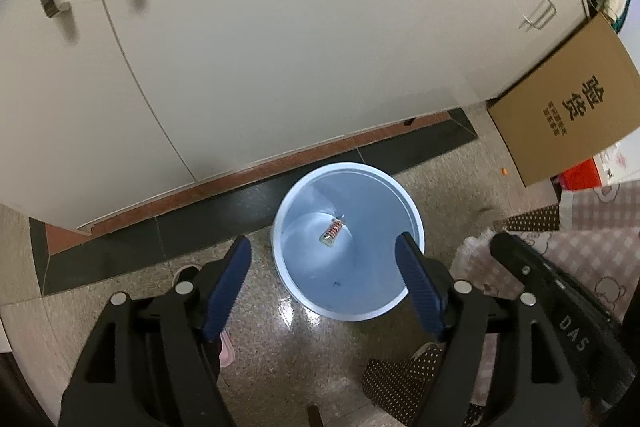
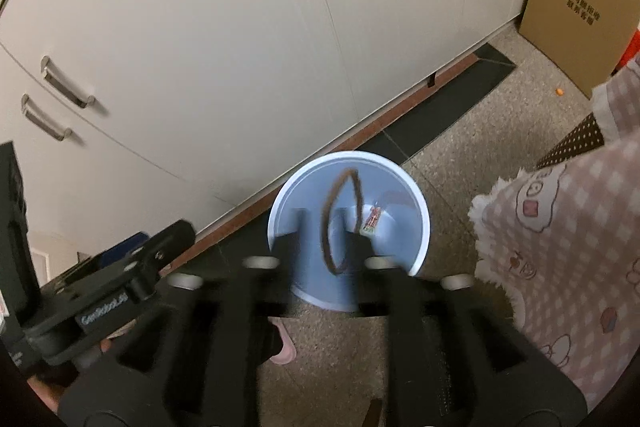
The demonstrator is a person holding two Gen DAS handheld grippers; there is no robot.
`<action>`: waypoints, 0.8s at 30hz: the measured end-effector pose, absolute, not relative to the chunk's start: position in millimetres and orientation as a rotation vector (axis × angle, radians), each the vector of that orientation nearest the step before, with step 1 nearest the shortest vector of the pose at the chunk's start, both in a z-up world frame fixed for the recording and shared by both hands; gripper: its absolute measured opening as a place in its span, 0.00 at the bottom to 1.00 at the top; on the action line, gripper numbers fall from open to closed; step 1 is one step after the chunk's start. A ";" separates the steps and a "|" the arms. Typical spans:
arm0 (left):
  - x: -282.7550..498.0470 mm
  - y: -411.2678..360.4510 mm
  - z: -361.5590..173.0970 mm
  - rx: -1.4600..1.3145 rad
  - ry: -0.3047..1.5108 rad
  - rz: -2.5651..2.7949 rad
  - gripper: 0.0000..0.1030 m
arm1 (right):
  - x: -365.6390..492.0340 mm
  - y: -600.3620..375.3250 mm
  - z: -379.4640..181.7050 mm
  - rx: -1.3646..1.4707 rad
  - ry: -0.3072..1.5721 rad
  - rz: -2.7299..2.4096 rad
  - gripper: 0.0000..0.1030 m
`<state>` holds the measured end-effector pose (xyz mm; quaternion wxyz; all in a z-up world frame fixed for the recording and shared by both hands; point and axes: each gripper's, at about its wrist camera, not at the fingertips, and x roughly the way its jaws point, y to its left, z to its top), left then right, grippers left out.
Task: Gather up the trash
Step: 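Move both tools back to the table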
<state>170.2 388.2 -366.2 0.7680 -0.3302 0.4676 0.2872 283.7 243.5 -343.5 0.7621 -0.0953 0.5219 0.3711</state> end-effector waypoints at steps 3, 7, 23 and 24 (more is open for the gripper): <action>166.6 391.3 -361.9 -0.719 1.004 0.634 0.71 | 282.2 246.1 -336.7 -0.221 1.095 0.797 0.62; 163.3 390.0 -351.4 -0.715 0.986 0.637 0.71 | 278.5 239.8 -327.9 -0.224 1.073 0.778 0.62; 142.9 305.9 -208.9 -0.596 0.735 0.492 0.73 | 199.1 125.5 -168.2 -0.185 0.603 0.637 0.62; 141.2 295.8 -196.1 -0.578 0.711 0.478 0.73 | 193.3 115.1 -159.1 -0.175 0.579 0.627 0.62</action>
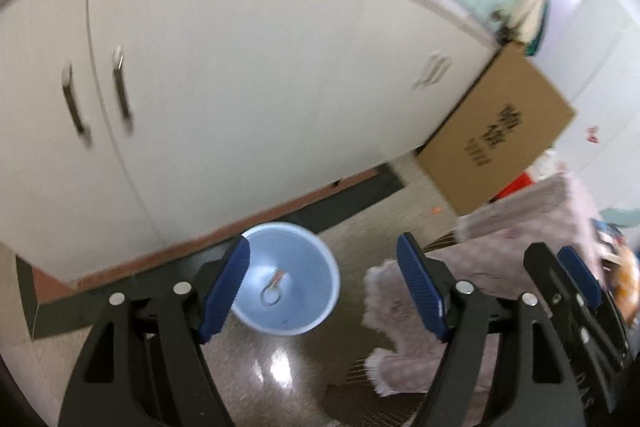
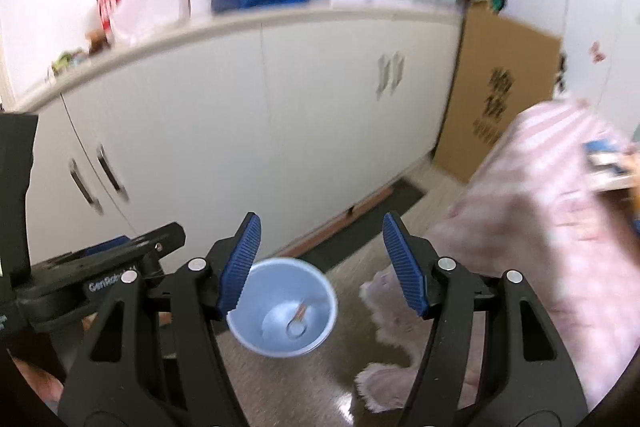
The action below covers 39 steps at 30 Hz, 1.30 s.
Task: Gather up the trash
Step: 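Move both tools back to the table, then grasp the brown paper bag with the right gripper while the left grasps the newspaper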
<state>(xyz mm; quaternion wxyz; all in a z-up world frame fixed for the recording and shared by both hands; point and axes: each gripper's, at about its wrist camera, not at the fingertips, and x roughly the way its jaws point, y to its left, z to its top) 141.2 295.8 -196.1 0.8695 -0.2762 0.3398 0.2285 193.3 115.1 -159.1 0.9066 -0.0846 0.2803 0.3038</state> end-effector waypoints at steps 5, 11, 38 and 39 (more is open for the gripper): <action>138.1 229.2 -137.0 -0.475 0.615 0.350 0.75 | 173.4 44.0 -119.1 -0.102 0.480 0.546 0.62; 158.1 135.5 -96.8 -0.351 0.603 0.120 0.75 | 160.1 -64.4 -94.9 0.029 0.422 0.362 0.62; 285.7 -79.6 -91.5 -0.033 0.749 -0.175 0.75 | 268.5 -269.8 -139.0 0.444 0.739 0.316 0.10; 289.1 -82.0 -91.8 -0.027 0.751 -0.172 0.74 | 266.3 -272.2 -137.6 0.445 0.725 0.314 0.09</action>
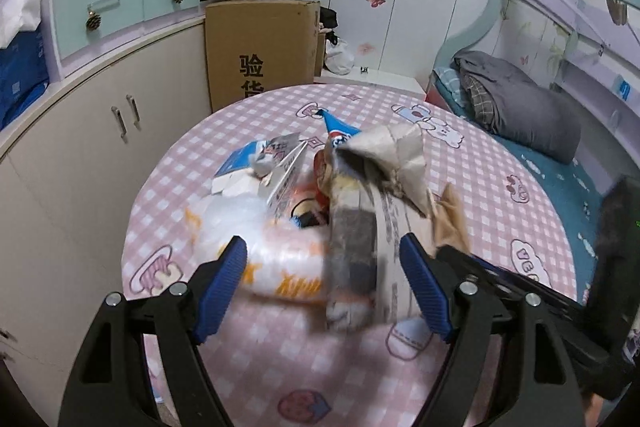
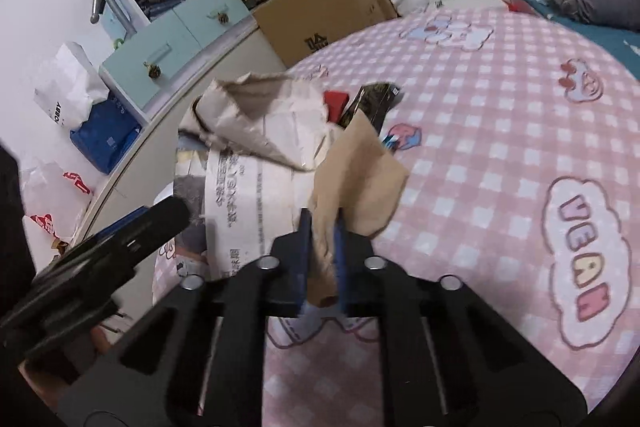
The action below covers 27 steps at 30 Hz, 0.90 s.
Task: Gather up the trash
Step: 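Grasp the brown paper bag with the right gripper while the left grasps the newspaper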
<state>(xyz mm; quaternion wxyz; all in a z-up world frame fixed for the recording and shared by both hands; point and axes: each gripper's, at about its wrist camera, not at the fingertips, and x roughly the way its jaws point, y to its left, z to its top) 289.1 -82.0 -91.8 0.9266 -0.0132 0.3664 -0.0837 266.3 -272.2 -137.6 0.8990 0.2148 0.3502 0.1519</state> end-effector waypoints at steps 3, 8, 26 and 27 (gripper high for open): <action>297.2 -87.8 -93.3 -0.008 0.757 -0.165 0.59 | 260.6 -278.5 -138.5 0.450 0.705 0.315 0.08; 297.0 -97.8 -93.0 0.024 0.761 -0.179 0.49 | 261.7 -281.8 -146.1 0.479 0.724 0.342 0.08; 273.6 -108.9 -80.0 0.021 0.719 -0.312 0.10 | 262.5 -270.4 -145.6 0.453 0.732 0.330 0.08; 269.5 -108.8 -78.2 0.020 0.709 -0.319 0.08 | 259.4 -269.7 -144.2 0.439 0.720 0.314 0.08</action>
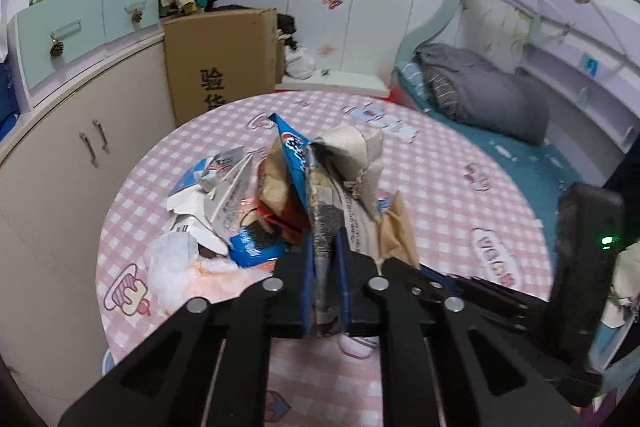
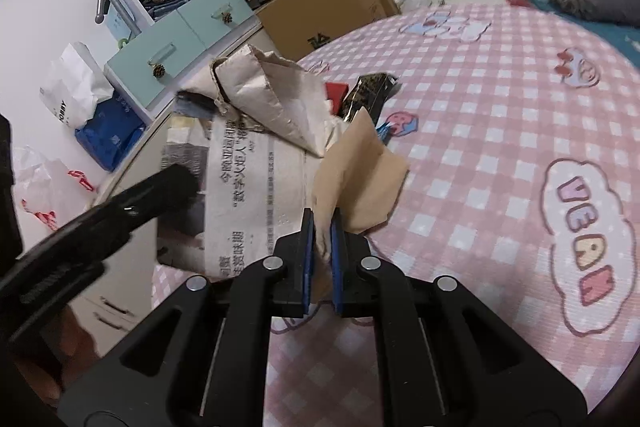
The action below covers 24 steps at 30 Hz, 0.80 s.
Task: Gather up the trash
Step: 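Grasp the brown paper bag with the right gripper while the left grasps the newspaper, then carry both held items over the wastebasket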
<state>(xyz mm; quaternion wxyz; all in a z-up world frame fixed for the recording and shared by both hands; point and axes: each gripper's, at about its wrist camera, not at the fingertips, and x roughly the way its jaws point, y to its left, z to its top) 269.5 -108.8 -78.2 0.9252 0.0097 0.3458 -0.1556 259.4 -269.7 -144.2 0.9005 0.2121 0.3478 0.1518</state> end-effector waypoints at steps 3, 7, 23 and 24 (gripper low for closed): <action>252.4 -110.8 -71.9 0.021 0.663 -0.358 0.05 | 246.2 -272.2 -138.0 0.421 0.671 0.274 0.08; 235.8 -108.0 -66.4 -0.013 0.628 -0.410 0.05 | 227.5 -279.3 -126.4 0.406 0.613 0.233 0.08; 160.8 15.3 -35.3 -0.236 0.469 -0.358 0.04 | 175.0 -198.6 -64.9 0.260 0.488 0.389 0.08; 155.8 26.0 -34.0 -0.248 0.460 -0.345 0.04 | 173.0 -189.0 -62.1 0.250 0.485 0.408 0.08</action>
